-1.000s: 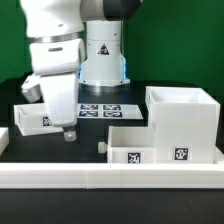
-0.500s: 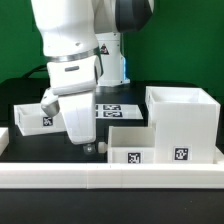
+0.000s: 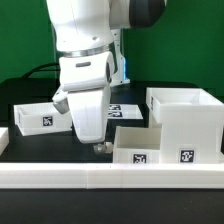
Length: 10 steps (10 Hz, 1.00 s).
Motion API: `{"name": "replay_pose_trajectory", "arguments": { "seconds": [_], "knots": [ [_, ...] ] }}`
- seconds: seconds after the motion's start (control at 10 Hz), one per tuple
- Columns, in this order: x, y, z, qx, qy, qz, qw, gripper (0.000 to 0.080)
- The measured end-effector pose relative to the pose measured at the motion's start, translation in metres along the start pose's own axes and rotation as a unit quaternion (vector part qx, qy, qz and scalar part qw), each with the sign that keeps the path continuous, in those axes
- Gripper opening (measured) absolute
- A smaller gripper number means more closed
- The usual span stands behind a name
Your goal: Assemble drawer
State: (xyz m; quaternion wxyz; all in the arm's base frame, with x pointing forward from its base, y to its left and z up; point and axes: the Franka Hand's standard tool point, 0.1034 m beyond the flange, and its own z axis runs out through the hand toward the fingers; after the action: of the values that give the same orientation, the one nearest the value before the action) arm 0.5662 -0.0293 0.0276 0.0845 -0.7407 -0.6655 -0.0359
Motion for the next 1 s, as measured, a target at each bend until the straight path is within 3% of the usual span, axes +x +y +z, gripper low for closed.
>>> {"name": "replay_pose_trajectory", "arguments": {
  "seconds": [0.5,0.8,1.0],
  "knots": [
    [0.0,0.002,0.0,-0.001,0.001,-0.01,1.0,0.0649],
    [0.006,0.024,-0.006,-0.009,0.006,-0.022,1.0,0.0649],
    [0.014,0.026,-0.004,-0.011,0.004,-0.002,1.0,0.0649]
  ]
}}
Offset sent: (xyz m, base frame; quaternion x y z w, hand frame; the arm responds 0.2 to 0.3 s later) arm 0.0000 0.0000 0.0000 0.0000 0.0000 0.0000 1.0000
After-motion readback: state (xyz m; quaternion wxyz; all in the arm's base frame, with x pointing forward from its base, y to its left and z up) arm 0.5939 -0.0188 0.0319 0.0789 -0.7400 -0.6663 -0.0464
